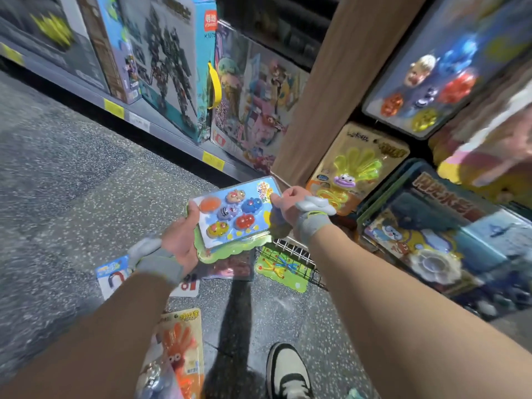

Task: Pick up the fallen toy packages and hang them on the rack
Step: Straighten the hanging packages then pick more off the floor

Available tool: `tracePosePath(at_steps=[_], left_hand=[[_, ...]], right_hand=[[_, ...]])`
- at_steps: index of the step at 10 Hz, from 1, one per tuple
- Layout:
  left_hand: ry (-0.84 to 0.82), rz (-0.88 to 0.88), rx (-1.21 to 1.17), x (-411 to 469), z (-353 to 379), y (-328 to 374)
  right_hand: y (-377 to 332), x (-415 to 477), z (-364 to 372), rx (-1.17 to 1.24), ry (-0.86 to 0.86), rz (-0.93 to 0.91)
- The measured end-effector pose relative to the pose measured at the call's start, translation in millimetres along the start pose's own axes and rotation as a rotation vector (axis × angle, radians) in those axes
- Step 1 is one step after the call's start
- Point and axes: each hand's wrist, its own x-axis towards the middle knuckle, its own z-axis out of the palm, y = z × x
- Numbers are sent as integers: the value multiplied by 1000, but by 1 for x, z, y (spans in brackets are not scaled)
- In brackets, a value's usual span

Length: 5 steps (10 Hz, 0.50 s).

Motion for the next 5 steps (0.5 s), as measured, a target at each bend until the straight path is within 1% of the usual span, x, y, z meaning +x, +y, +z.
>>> tracePosePath(at_steps=[1, 2, 3, 4, 5], left_hand=[[-19, -10, -68, -114, 30, 50], [-133, -171, -226, -143, 41, 65], [-114, -210, -295, -191, 54, 92], [43, -161, -149, -254, 64, 129], [-109, -219, -174, -295, 62, 156]], right_hand=[[-7, -19, -19, 78, -42, 33], [-19, -47, -49, 49, -167, 47], [-35, -82, -85, 76, -255, 28], [-54, -125, -122, 180, -323, 30], [-64, -153, -145, 252, -311, 85]])
